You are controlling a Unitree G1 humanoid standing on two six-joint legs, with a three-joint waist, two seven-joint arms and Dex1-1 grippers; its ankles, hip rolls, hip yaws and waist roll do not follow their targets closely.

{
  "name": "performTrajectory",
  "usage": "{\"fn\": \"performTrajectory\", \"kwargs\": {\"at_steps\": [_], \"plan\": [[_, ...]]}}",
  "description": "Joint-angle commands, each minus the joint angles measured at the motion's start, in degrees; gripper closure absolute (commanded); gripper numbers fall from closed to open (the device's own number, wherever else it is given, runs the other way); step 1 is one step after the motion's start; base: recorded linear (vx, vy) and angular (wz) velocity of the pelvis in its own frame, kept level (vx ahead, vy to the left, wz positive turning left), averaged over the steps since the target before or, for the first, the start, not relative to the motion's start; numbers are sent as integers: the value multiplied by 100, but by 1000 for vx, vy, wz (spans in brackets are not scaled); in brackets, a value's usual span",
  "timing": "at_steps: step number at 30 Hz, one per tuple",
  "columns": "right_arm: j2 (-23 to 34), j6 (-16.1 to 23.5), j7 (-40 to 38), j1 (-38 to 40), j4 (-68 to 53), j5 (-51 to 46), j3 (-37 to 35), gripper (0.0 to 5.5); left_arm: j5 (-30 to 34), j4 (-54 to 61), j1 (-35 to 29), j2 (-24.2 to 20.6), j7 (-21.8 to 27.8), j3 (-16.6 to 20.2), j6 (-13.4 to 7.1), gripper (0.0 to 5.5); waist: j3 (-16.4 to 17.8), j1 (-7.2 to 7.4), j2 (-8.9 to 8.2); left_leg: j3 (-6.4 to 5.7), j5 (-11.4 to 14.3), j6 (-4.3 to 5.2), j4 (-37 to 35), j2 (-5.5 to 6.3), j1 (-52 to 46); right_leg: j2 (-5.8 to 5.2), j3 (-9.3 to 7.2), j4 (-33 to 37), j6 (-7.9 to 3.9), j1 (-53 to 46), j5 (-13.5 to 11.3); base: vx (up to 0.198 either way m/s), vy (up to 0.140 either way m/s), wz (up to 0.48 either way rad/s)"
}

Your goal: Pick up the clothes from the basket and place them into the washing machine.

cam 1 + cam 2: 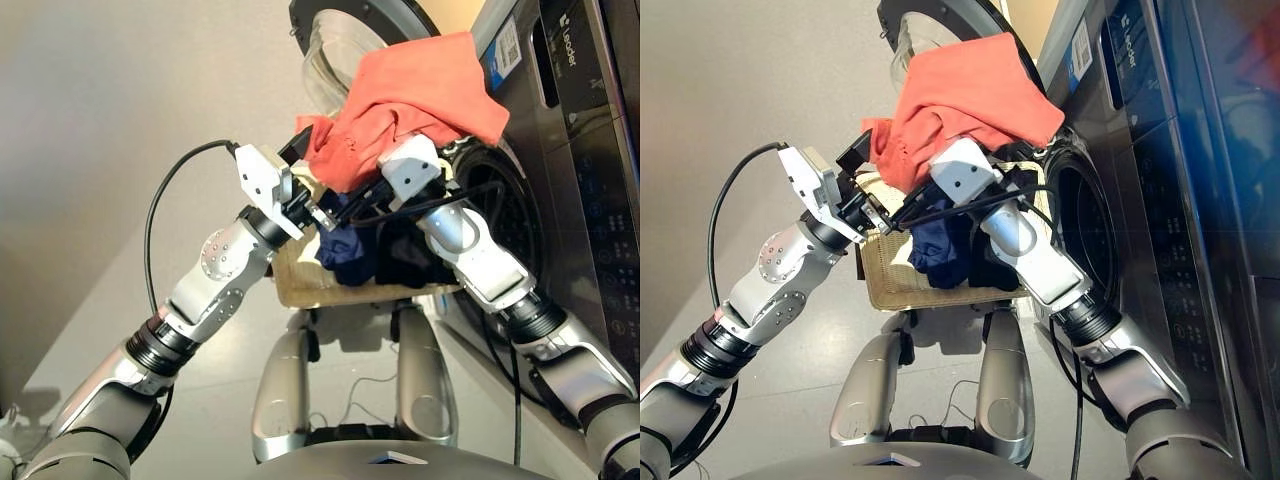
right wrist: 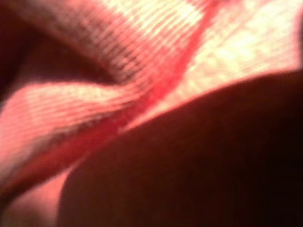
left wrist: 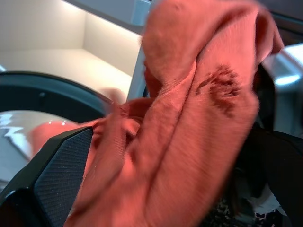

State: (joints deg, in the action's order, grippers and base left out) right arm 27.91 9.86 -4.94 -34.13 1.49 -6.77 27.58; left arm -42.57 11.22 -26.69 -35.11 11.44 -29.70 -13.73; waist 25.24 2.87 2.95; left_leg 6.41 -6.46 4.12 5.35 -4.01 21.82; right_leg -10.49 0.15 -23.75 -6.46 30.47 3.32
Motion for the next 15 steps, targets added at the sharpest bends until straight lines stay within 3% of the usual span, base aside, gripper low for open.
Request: {"fn": "performTrajectory", "kwargs": {"at_steps": [1,9,10,13,15], "plan": [[-393,508,-265,-65,-148,250,-363,550,177,353,52,53,-27,-132,-475,0,-354,-26,-219,-181,523,56,571,71,45,-62,159,1499,-364,-547,-979,0,0,0],[-693,684,-708,110,828,27,-581,550,117,327,56,413,-186,0,-667,0,-331,-63,-196,-197,554,49,634,72,75,-68,165,1449,-367,-537,-939,0,0,0],[-747,720,-801,215,1076,-23,-638,550,259,278,102,647,-403,129,-813,0,-319,-72,-201,-198,579,46,681,77,88,-68,165,1405,-359,-524,-918,0,0,0],[-743,741,-892,300,1289,67,-620,550,423,273,103,880,-644,242,-939,0,-298,-70,-204,-215,610,44,728,70,101,-60,161,1343,-354,-505,-881,0,0,0],[-778,814,-1091,428,1656,84,-622,550,797,126,51,1298,-1132,305,-1136,0,-258,-55,-243,-251,663,32,850,54,161,-45,157,1173,-345,-436,-804,0,0,0]]}}
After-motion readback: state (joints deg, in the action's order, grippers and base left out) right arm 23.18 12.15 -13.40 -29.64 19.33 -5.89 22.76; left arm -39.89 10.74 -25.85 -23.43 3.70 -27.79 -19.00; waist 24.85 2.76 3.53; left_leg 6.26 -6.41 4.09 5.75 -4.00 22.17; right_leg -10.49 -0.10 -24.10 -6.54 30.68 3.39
